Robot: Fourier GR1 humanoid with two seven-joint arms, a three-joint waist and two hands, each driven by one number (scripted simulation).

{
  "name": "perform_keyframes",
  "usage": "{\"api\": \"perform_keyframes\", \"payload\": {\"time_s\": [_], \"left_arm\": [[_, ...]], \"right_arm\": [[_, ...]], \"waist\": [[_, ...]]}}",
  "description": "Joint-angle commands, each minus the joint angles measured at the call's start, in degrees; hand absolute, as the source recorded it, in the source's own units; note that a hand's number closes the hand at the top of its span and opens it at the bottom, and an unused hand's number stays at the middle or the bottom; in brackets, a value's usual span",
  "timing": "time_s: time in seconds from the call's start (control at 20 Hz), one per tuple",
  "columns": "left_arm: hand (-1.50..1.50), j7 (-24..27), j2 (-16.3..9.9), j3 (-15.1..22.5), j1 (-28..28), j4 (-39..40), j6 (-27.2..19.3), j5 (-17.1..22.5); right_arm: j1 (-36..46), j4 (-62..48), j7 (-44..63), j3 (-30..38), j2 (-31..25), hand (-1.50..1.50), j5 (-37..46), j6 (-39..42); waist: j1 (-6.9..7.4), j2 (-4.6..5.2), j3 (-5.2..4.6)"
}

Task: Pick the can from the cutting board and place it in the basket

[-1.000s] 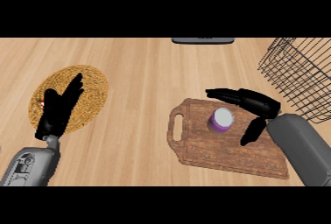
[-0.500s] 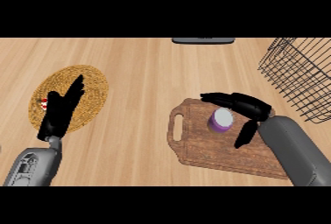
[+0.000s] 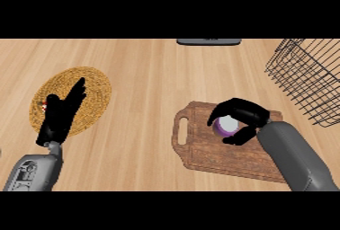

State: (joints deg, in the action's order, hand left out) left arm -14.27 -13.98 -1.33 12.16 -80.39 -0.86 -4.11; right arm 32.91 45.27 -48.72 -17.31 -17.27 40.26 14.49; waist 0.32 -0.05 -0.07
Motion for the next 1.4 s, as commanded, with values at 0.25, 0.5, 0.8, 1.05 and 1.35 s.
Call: {"api": "perform_keyframes", "payload": {"time_s": [0.25, 0.5, 0.8, 1.05, 1.35], "left_arm": [[0.00, 1.5, 1.8, 0.4, -0.3, 1.3, -0.1, -2.1], [0.00, 0.1, 0.1, -1.3, -0.4, 0.7, 0.0, -1.0], [0.00, 1.0, 0.5, -1.9, 0.9, 2.1, 0.2, -0.5], [0.00, -1.3, -0.4, -2.3, 0.5, 0.0, 1.1, -0.2], [0.00, 3.9, 0.6, -2.5, -2.0, 3.1, 0.2, -1.0]], "right_arm": [[0.5, -4.9, -7.4, 1.5, 2.9, 1.50, 6.4, -11.9], [-3.0, 0.0, 22.7, -0.6, -1.3, 1.50, 16.2, -15.2], [-4.6, 8.2, 41.1, -4.6, 2.0, 1.50, 25.1, -16.9], [-11.9, 25.1, 40.6, 1.2, 2.1, 1.50, 13.3, -6.8], [-13.9, 43.4, 44.2, 8.7, 4.3, 1.50, -0.5, 1.9]], "waist": [[0.24, 0.24, 0.09], [-1.46, -0.54, -0.15], [-1.31, -0.33, -0.03], [-1.63, -0.55, 0.03], [-2.97, -0.68, -0.05]]}}
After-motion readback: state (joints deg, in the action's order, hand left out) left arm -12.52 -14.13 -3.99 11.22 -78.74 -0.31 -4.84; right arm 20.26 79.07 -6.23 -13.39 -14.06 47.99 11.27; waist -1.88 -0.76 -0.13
